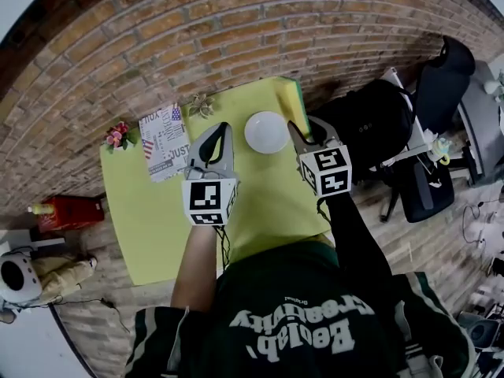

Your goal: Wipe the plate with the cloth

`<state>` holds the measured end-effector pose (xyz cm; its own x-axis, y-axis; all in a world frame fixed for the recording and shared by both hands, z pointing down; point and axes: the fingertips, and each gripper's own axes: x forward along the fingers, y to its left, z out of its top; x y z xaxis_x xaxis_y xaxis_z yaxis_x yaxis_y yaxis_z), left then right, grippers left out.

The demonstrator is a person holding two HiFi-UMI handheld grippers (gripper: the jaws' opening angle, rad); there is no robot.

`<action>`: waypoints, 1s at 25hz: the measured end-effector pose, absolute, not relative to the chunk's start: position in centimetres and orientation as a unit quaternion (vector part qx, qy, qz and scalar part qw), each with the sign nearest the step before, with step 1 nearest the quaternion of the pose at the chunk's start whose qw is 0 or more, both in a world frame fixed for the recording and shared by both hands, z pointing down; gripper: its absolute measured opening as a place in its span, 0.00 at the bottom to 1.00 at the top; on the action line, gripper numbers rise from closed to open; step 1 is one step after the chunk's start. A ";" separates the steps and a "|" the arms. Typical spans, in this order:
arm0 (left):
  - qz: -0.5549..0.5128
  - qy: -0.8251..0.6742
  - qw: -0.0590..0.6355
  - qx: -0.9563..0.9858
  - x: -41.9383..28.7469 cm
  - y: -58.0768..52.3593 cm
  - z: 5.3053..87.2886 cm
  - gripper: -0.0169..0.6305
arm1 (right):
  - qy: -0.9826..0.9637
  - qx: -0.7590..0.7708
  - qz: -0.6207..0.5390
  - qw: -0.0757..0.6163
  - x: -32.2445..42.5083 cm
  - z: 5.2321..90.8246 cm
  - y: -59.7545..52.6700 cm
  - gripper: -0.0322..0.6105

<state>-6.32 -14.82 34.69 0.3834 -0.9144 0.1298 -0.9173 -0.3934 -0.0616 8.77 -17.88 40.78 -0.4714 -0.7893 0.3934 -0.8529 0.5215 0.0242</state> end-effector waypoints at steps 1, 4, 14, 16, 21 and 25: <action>0.068 -0.548 0.007 0.833 -6.2 -14.5 34.2 0.03 | -0.854 0.484 0.082 0.174 8.9 40.2 -17.5 0.25; 0.061 -0.546 -0.006 0.835 -5.9 -13.8 33.0 0.03 | -0.853 0.492 0.066 0.164 9.1 39.3 -16.4 0.25; 0.053 -0.547 -0.025 0.835 -5.7 -12.0 31.0 0.03 | -0.847 0.512 0.016 0.140 10.0 37.3 -14.0 0.25; 0.053 -0.546 -0.027 0.836 -5.6 -11.8 30.9 0.03 | -0.846 0.515 0.013 0.137 10.2 36.9 -13.9 0.25; 0.053 -0.544 -0.029 0.837 -5.4 -11.6 30.8 0.03 | -0.843 0.520 0.013 0.133 10.4 36.7 -13.5 0.25; 0.052 -0.543 -0.028 0.838 -5.3 -11.4 30.8 0.03 | -0.843 0.521 0.010 0.132 10.4 36.4 -13.4 0.25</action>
